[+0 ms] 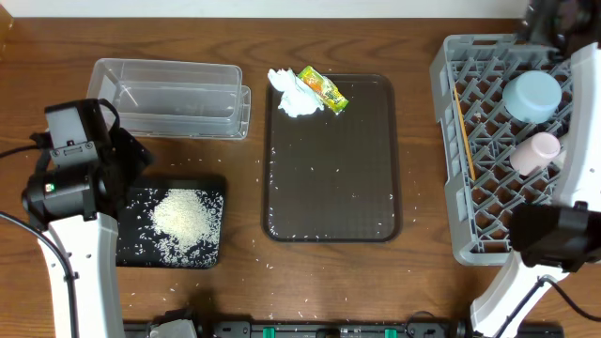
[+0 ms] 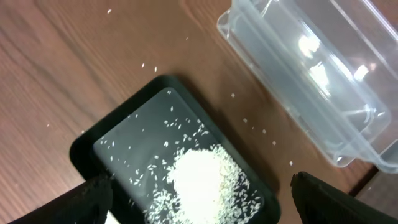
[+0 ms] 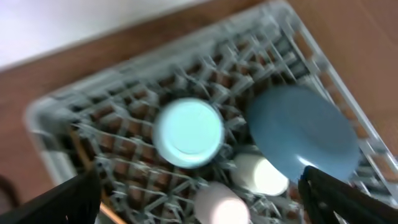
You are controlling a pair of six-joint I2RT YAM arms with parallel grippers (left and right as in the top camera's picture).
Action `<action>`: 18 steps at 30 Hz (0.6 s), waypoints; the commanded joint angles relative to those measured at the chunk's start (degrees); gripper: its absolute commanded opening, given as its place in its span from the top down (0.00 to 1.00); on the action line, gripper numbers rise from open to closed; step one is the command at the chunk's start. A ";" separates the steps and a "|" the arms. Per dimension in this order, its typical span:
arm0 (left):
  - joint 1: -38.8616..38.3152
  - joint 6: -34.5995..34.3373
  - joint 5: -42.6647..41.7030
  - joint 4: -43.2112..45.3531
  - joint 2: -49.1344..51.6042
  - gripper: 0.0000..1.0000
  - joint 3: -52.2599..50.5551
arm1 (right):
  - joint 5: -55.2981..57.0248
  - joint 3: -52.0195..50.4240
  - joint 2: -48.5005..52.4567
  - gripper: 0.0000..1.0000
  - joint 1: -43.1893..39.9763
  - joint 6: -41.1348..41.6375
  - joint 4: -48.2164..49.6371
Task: Sort waste into correct bins and load items into the dishwasher rack
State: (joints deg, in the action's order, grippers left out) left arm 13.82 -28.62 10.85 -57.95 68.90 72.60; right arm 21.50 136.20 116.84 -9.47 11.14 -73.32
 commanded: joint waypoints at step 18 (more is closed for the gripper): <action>0.24 -13.77 -25.42 0.37 0.02 0.06 0.76 | 0.52 -0.13 0.28 0.01 -9.42 0.61 -0.42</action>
State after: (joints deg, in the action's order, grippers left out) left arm 13.82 -35.31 -2.35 -57.74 68.90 72.60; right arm 21.47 136.09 117.38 -18.70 11.11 -73.67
